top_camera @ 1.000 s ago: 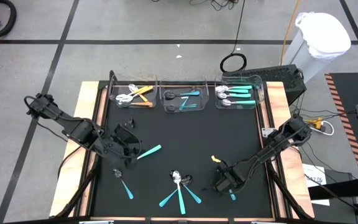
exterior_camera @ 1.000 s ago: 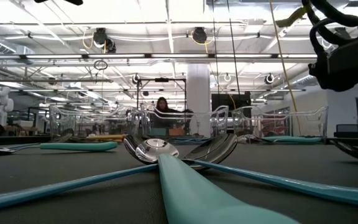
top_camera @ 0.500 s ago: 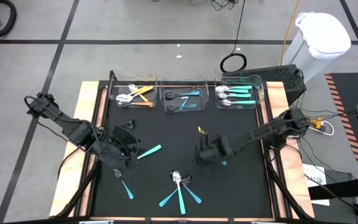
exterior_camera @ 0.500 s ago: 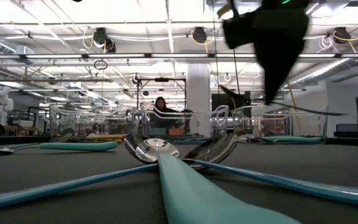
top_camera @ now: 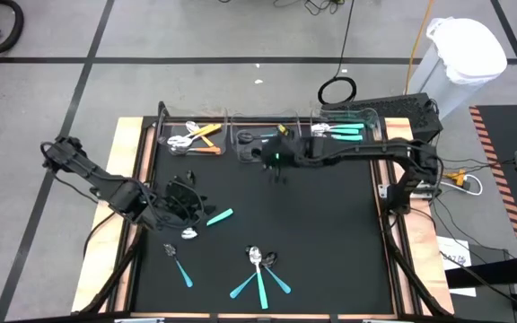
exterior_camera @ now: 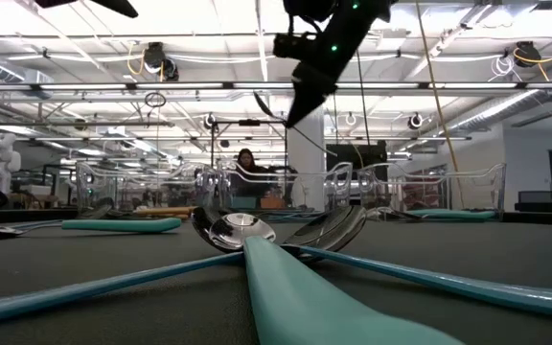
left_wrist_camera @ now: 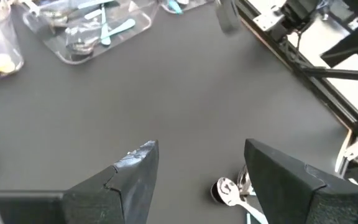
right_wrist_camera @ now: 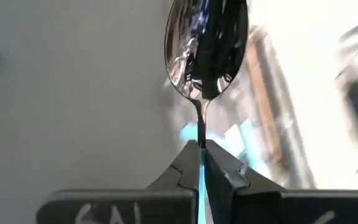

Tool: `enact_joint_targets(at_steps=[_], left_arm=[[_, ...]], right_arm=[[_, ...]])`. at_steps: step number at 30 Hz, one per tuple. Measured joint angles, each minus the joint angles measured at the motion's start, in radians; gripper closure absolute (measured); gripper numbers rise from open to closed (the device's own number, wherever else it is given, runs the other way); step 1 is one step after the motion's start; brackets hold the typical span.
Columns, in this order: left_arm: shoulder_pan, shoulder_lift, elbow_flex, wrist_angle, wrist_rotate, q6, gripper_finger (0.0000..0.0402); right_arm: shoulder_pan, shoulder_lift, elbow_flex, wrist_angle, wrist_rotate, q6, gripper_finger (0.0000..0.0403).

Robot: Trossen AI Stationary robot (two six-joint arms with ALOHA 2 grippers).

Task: Sort silverware by color (type)
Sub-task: Put the light blue spoon into the middle transparent bin

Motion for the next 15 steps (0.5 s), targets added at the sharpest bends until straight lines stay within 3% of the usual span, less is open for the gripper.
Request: enact_joint_targets(at_steps=[7,15], left_arm=[[0.032,0.035,0.000,-0.022,0.024,0.019,0.0162],[0.269,-0.022,0.000,-0.054,0.176,0.246,0.0162]], right_arm=[[-0.147,0.003,0.001,0.188,-0.001,-0.182,0.0398],[-0.271,0.038,0.001,0.146,-0.095,-0.221,0.0396]])
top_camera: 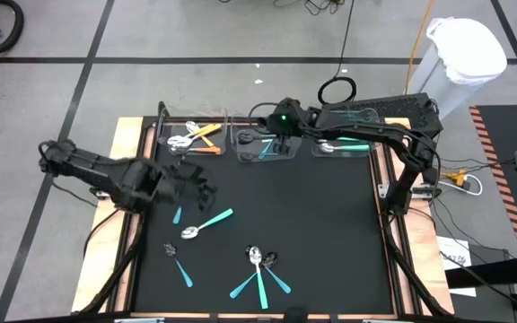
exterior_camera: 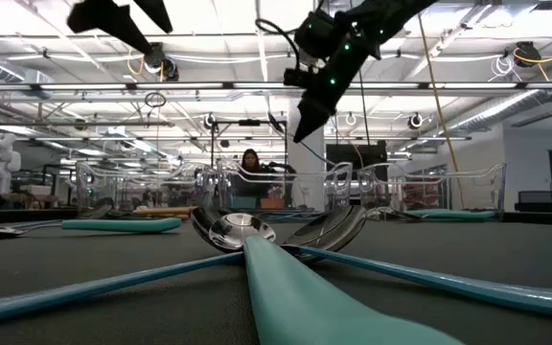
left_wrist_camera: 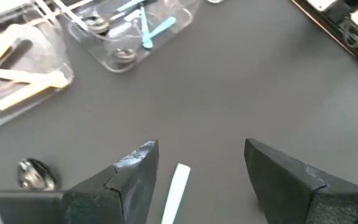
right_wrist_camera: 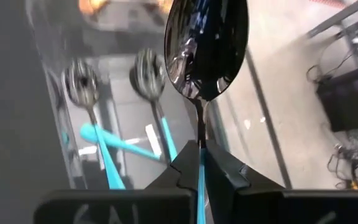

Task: Sort silverware by color (type)
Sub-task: Put the light blue spoon into the middle transparent bin

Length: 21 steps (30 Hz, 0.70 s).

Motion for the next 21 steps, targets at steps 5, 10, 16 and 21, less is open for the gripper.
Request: enact_joint_targets(at_steps=[5,10,16,21], left_arm=[[0.146,-0.030,0.000,0.007,0.089,0.133,0.0162],[0.259,-0.033,0.000,0.034,0.161,0.278,0.0162],[0.370,-0.019,-0.002,0.088,0.257,0.361,0.0162],[0.392,-0.017,-0.044,0.130,0.270,0.337,0.0162]], right_arm=[[-0.030,0.013,0.000,-0.044,-0.039,0.008,0.0356],[-0.032,0.013,0.000,-0.063,-0.036,0.031,0.0255],[-0.023,0.003,0.000,-0.098,-0.010,0.278,0.0166],[0.004,-0.066,0.000,-0.192,-0.075,0.644,0.0166]])
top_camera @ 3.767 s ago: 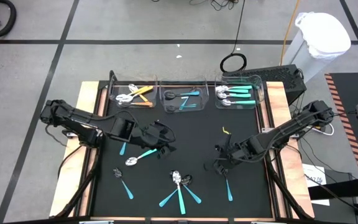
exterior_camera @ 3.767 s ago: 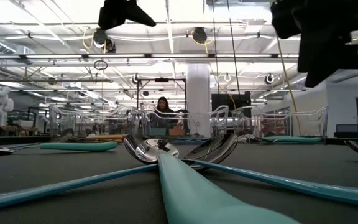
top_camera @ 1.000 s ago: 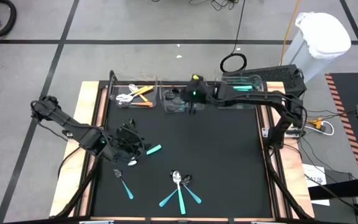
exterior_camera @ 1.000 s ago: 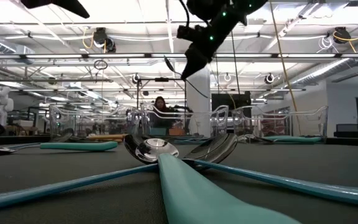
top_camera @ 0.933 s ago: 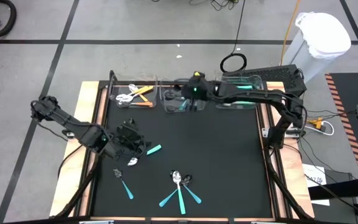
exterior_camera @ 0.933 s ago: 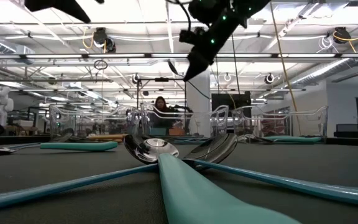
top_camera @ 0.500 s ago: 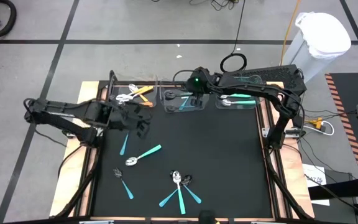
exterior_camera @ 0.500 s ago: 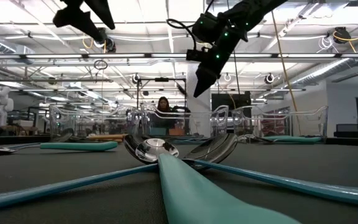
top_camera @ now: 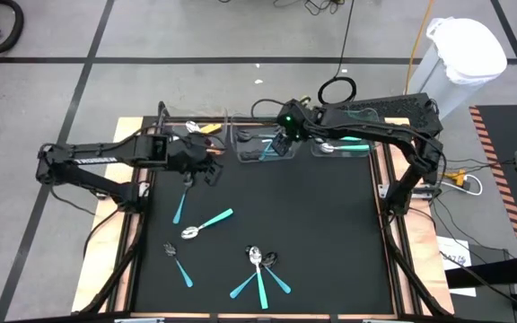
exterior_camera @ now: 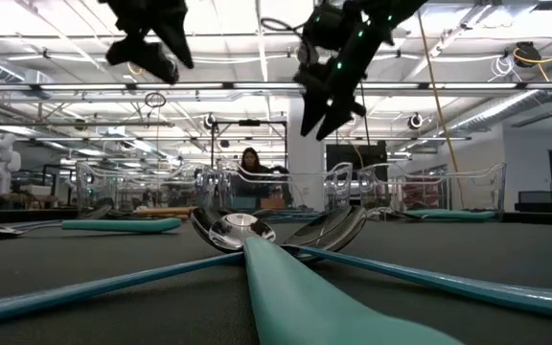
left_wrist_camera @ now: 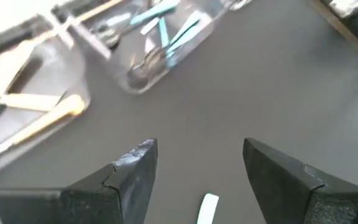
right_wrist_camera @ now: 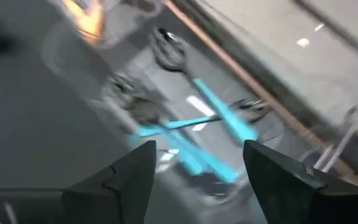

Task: Sort silverware by color (type)
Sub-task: Put the light blue spoon into the middle transparent bin

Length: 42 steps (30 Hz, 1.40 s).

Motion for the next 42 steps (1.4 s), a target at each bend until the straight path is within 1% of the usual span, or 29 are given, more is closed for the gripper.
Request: enact_joint_targets(at_steps=[2,4,6,9,13,16,22,26,30,35,39,42], left_arm=[[0.010,-0.002,-0.033,-0.007,-0.002,-0.043,0.0162],[0.025,-0.003,-0.094,-0.004,-0.006,-0.093,0.0162],[0.043,-0.002,-0.170,-0.005,0.002,-0.136,0.0162],[0.077,-0.004,-0.280,0.006,0.034,-0.190,0.0162],[0.120,-0.002,-0.393,-0.002,0.059,-0.244,0.0162],[0.149,-0.002,-0.456,0.007,0.059,-0.246,0.0162],[0.182,0.002,-0.578,0.076,0.140,-0.238,0.0162],[0.182,0.002,-0.623,0.083,0.158,-0.246,0.0171],[0.182,0.002,-0.645,0.088,0.158,-0.238,0.0209],[0.182,-0.002,-0.697,0.120,0.169,-0.235,0.0291],[0.175,-0.003,-0.708,0.151,0.183,-0.208,0.0356],[0.174,-0.003,-0.709,0.165,0.190,-0.197,0.0389]], right_arm=[[0.018,-0.038,0.000,-0.017,-0.017,0.078,0.0172],[0.034,-0.084,0.000,-0.015,-0.017,0.114,0.0178],[0.047,-0.131,0.000,-0.016,-0.025,0.133,0.0182],[0.053,-0.192,0.000,-0.026,-0.069,0.152,0.0185],[0.059,-0.251,0.000,-0.071,-0.068,0.160,0.0187],[0.059,-0.268,0.000,-0.105,-0.067,0.175,0.0187],[0.072,-0.271,0.000,-0.133,-0.067,0.213,0.0187],[0.093,-0.271,0.000,-0.134,-0.067,0.227,0.0187],[0.104,-0.271,0.000,-0.133,-0.066,0.227,0.0187],[0.111,-0.271,0.000,-0.132,-0.066,0.254,0.0187],[0.120,-0.271,0.000,-0.130,-0.066,0.270,0.0187],[0.130,-0.271,0.000,-0.127,-0.066,0.272,0.0187]])
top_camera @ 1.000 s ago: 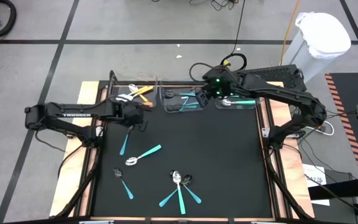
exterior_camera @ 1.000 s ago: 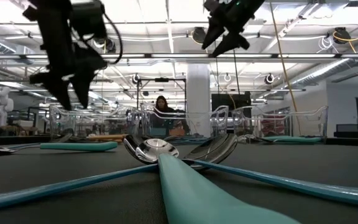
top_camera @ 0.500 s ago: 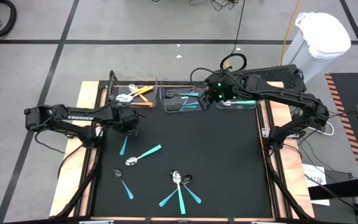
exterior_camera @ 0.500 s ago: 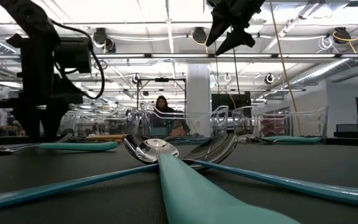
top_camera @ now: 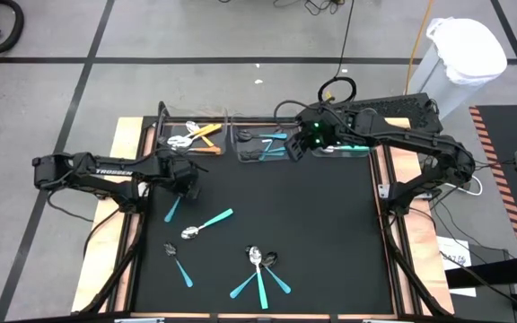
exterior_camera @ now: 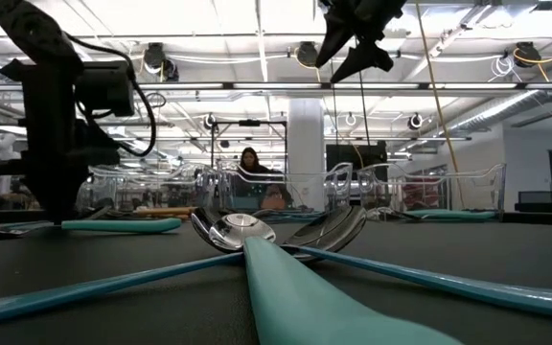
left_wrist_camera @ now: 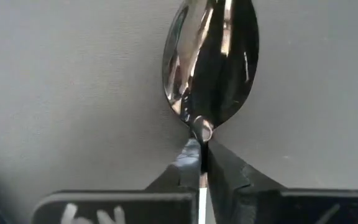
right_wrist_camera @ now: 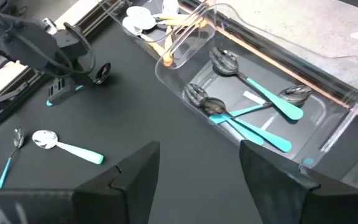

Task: Sort silverware by color (type)
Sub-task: Put the light blue spoon into the middle transparent bin

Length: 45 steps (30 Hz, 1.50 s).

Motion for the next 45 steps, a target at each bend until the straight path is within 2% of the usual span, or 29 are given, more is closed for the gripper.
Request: enact_joint_targets(at_steps=[4,7,11,16,19,24,28,36,40,45], left_arm=[[0.000,-0.005,0.040,0.009,0.037,0.033,0.0388],[-0.002,-0.047,0.113,0.058,0.069,0.078,0.0388],[-0.028,-0.093,0.197,0.221,0.059,0.213,0.0392],[-0.065,-0.103,0.273,0.436,0.055,0.465,0.0393],[-0.079,-0.078,0.325,0.443,-0.018,0.560,0.0394],[-0.088,-0.020,0.377,0.407,-0.128,0.617,0.0394],[-0.090,0.015,0.408,0.410,-0.183,0.656,0.0394],[-0.091,0.046,0.444,0.410,-0.195,0.730,0.0392],[-0.092,0.046,0.444,0.407,-0.195,0.758,0.0391],[-0.092,0.046,0.444,0.408,-0.188,0.791,0.0390]], right_arm=[[0.012,0.000,0.000,0.002,-0.001,0.023,0.0187],[0.022,0.006,0.000,0.026,0.000,0.076,0.0187],[0.032,0.030,0.000,0.082,-0.014,0.122,0.0184],[0.054,0.090,0.000,0.248,-0.134,0.147,0.0174],[0.080,0.133,0.000,0.373,-0.128,0.135,0.0166],[0.102,0.203,0.000,0.541,-0.083,0.108,0.0155],[0.104,0.257,0.000,0.565,-0.002,0.083,0.0154],[0.111,0.320,0.000,0.583,0.002,0.031,0.0160],[0.112,0.330,-0.001,0.593,0.031,0.032,0.0177],[0.109,0.329,-0.001,0.644,0.030,0.025,0.0243]])
